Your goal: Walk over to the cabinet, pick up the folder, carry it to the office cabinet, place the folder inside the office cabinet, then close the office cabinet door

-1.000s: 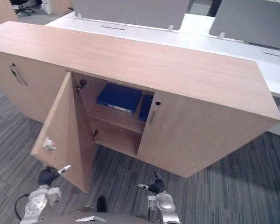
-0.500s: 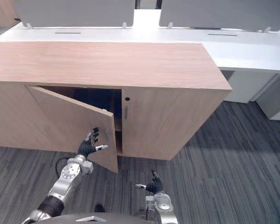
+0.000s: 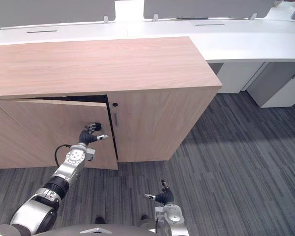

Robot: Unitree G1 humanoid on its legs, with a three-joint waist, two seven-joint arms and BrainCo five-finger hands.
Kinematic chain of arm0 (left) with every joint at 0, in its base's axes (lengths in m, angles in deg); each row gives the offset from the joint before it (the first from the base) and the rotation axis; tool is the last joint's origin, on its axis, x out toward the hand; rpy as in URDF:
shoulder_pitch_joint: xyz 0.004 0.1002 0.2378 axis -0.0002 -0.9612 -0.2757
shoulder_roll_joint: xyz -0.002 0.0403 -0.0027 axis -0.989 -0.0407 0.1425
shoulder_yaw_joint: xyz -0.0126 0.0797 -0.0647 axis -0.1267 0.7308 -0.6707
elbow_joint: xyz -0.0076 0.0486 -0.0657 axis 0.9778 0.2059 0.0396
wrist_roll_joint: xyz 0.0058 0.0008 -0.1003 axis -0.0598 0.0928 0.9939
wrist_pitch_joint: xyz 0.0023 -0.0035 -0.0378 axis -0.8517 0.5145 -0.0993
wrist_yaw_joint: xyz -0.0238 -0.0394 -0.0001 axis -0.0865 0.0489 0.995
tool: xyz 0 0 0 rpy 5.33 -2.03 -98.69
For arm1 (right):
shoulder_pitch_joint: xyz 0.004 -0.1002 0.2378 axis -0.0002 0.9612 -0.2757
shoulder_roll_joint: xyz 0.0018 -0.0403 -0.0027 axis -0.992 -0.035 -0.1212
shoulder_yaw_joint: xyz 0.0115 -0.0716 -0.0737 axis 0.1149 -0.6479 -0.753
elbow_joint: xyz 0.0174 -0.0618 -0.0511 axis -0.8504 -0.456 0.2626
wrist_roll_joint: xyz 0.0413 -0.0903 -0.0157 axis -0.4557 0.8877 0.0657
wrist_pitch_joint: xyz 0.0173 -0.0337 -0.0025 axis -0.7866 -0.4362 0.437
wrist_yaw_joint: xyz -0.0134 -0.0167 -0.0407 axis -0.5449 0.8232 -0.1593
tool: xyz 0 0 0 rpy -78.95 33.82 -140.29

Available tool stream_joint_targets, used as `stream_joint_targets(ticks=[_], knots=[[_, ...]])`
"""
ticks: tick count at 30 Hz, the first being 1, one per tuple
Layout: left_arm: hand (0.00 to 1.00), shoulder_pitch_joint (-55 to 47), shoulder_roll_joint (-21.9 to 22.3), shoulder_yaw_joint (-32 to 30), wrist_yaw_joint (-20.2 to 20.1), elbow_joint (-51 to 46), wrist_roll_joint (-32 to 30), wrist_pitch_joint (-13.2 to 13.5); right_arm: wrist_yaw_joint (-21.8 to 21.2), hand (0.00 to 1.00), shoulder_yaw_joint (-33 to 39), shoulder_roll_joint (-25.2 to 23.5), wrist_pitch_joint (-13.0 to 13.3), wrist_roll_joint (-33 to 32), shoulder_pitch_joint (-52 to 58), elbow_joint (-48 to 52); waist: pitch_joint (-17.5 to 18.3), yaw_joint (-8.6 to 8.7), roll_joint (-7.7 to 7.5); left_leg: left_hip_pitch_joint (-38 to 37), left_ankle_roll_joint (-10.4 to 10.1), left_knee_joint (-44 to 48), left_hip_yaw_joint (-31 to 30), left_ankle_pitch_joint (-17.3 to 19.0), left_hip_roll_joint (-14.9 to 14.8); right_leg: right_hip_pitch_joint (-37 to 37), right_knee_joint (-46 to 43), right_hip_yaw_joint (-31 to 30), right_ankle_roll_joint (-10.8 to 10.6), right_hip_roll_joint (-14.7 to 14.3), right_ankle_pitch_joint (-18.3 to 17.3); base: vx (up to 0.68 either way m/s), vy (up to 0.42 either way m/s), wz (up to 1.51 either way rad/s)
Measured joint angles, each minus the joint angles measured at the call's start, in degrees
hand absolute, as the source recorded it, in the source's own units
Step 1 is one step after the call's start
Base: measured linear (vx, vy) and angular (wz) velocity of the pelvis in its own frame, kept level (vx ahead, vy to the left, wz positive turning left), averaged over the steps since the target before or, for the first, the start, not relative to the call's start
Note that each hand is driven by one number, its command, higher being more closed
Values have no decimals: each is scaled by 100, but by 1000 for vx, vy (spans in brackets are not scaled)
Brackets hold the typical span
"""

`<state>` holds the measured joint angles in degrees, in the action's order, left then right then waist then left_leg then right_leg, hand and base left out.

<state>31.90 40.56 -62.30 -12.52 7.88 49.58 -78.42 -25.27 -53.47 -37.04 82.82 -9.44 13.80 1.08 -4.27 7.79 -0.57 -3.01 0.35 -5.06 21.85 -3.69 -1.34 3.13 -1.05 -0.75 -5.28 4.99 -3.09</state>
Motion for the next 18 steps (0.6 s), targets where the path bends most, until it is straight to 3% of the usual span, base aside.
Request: stream_joint_targets(ticks=[6, 11, 14, 18], knots=[[0, -159, 149, 59, -45, -178, 0, 17, 19, 0, 120, -77, 9, -173, 38, -27, -47, -6, -112, 14, -13, 0, -199, -31, 0, 92, 13, 193, 28, 2, -22, -21, -7, 15], [0, -976, 237, 222, -207, -588, 1, 64, 41, 0, 402, -120, 48, -204, 115, -196, -39, -32, -138, 127, -16, 0, -480, -79, 21, 133, 19, 481, 37, 17, -83, 23, -21, 30], [0, -1551, 210, 237, -326, -799, -16, 82, 151, 0, 515, -141, 51, -233, 123, -235, -38, -155, -139, 110, -16, 0, -495, -78, 22, 176, 36, 501, 35, 14, -93, 35, -13, 6], [0, -2163, 68, 229, -560, -932, -189, 104, 187, 0, 652, -216, 96, -370, 87, -248, -38, -195, -139, 122, -16, 0, -586, -83, 42, 199, 33, 591, 24, 30, -104, 4, -5, 9]])
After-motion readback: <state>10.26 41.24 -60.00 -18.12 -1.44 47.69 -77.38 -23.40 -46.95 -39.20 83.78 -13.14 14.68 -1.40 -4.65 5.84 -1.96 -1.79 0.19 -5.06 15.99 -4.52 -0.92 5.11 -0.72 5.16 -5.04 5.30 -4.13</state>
